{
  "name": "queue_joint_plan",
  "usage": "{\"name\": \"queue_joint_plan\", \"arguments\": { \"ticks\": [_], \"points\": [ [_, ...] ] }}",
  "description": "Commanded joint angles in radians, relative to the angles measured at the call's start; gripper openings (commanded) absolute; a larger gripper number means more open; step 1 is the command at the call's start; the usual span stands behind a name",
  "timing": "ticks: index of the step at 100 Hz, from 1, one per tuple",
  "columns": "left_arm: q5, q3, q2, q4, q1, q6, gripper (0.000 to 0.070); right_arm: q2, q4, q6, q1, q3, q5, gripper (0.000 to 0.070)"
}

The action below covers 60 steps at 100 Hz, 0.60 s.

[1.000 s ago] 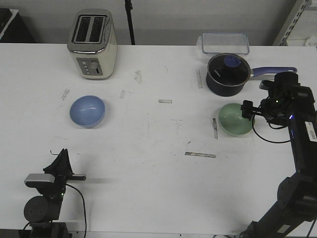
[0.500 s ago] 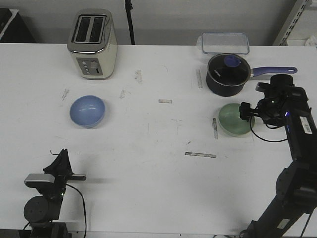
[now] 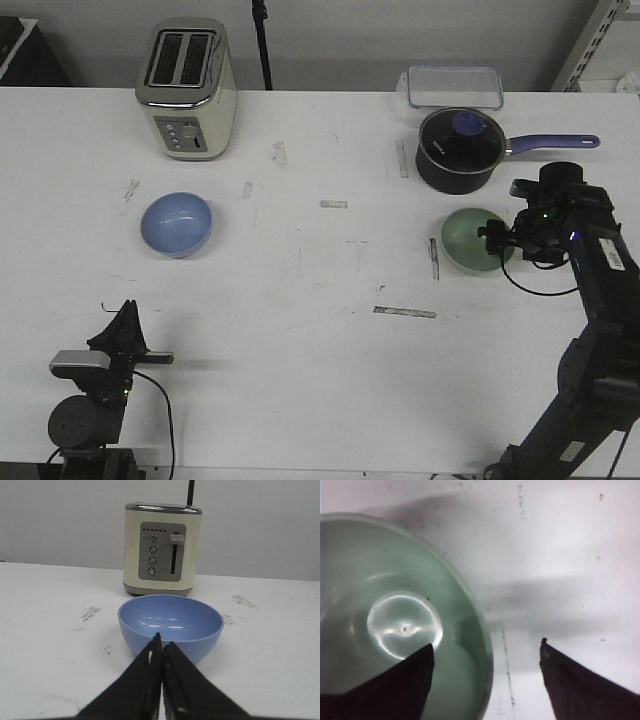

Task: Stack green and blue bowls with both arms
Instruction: 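Lower the right gripper and close it on the green bowl's rim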

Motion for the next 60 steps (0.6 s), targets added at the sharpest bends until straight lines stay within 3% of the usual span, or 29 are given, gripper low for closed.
{"name": "queue_joint_plan", "arguments": {
  "ticks": [1,15,28,41,60],
  "points": [
    [-0.002,-0.01,-0.002,0.011,0.002,-0.003,0.0003,0.026,0.005,-0.01,0.001,0.013,-0.002,0.0334],
    [-0.002,-0.01,-0.002,0.011,0.002,-0.003,0.0003,0.026,0.009,-0.008,0.001,0.013,-0.002,0.0316],
    [-0.002,-0.01,-0.002,0.011,0.001,-0.003,0.0003,0.026,0.016,-0.008,0.001,0.013,-0.002,0.0176],
    [-0.002,-0.01,-0.002,0.011,0.002,-0.003,0.0003,0.026,0.02,-0.005,0.001,0.013,-0.002,0.0163],
    [-0.002,-0.01,-0.002,0.011,0.002,-0.003,0.0003,0.026,0.023,-0.004,0.001,0.013,-0.005,0.0062]
  ]
}}
